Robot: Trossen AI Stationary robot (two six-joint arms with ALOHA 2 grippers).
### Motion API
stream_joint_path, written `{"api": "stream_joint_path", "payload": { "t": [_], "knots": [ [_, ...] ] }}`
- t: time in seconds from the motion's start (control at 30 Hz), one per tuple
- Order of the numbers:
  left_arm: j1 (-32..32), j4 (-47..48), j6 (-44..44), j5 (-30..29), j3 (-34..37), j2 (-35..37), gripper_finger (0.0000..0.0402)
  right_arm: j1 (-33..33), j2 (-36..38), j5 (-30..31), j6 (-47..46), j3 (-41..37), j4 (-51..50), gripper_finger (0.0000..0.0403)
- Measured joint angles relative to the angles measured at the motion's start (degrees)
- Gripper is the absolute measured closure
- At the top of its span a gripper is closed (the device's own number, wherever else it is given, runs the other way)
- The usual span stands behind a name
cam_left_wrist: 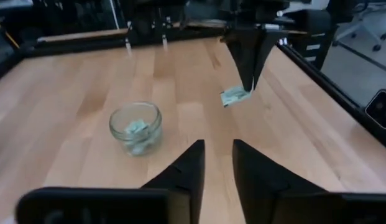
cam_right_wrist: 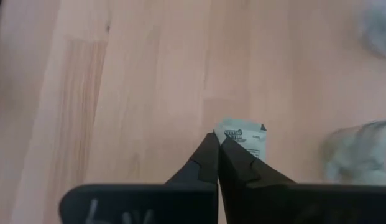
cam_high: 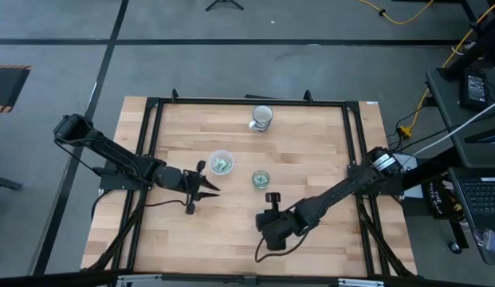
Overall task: Pick and place Stevia / Truvia into bins
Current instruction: Put the stevia packet into the plastic container
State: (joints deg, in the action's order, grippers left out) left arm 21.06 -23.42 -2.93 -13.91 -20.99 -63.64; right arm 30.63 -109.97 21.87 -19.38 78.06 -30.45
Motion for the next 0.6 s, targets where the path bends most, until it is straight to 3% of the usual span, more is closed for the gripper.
{"api": "stream_joint_path", "payload": {
  "t": [0.13,0.23,0.47,0.6],
  "knots": [
    [0.0,-2.1,0.5,-0.4,0.0,0.0,0.0293,-0.3,4.1,3.3,2.0,-3.6,2.1,0.0403],
    [0.0,-2.6,0.7,-2.4,0.0,0.0,0.0269,-0.6,8.7,4.0,2.8,-11.1,11.2,0.0403],
    [-1.2,-3.9,0.7,-5.4,0.0,0.0,0.0237,-1.3,18.2,3.5,13.2,-31.3,46.9,0.0403],
    [-2.4,-9.3,4.4,-1.5,0.0,-1.6,0.0233,-3.8,19.6,-3.6,20.4,-39.7,68.6,0.0403]
  ]
}}
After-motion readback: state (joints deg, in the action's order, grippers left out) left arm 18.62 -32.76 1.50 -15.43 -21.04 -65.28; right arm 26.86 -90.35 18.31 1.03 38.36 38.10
